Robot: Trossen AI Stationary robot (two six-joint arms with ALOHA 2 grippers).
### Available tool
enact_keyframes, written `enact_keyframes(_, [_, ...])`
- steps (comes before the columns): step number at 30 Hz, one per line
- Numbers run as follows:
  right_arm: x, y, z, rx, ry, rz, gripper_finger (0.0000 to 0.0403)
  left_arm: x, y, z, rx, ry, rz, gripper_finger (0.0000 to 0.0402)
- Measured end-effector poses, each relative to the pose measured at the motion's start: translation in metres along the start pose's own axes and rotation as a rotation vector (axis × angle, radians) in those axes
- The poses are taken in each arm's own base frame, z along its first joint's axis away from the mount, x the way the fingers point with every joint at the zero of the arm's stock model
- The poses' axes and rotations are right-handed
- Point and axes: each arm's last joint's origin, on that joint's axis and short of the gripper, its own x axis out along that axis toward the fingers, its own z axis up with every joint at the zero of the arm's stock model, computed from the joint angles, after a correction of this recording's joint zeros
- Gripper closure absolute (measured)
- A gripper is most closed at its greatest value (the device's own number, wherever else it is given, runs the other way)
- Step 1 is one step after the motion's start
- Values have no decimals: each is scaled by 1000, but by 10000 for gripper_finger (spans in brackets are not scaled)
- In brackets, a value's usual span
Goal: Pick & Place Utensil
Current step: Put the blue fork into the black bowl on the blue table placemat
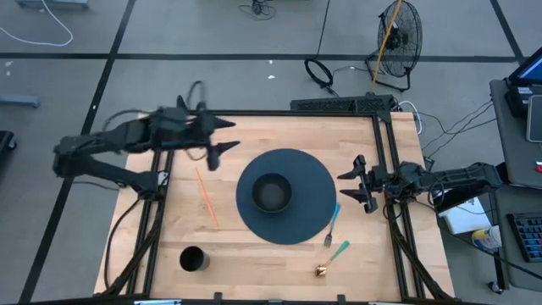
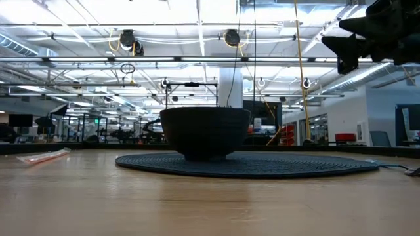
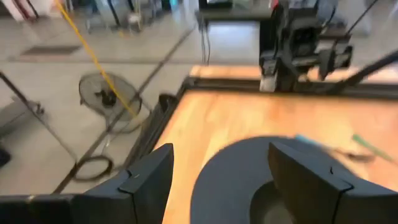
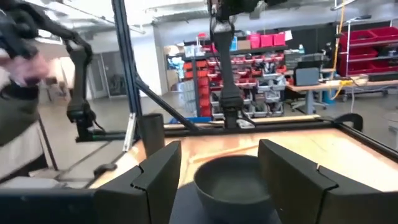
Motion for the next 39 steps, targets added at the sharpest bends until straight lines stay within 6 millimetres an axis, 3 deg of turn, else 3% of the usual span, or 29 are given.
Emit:
enact_keyframes(5, [5,-1,-5,74,52,-15,193,-12,1,-42,-91,-25,18,135])
enact_keyframes(10, [25,0,8,126,216,-96,193,-4,-2,-73,-141,-36,21,135])
enact_keyframes(13, [44,4,14,130,403,-171,193,3,-5,-83,-155,-34,20,135])
enact_keyframes(20, [85,19,32,121,818,-293,193,9,-4,-92,-131,23,47,135])
enact_keyframes(23, [93,24,45,113,884,-363,193,9,-4,-91,-118,16,47,135])
enact_keyframes(30, [87,34,56,358,939,-539,193,9,-4,-91,-118,19,46,135])
enact_keyframes(34, [80,47,45,462,1058,-579,195,9,-4,-91,-118,19,47,135])
enact_keyframes(39, [82,69,29,462,1151,-536,210,9,-4,-91,-117,19,47,135])
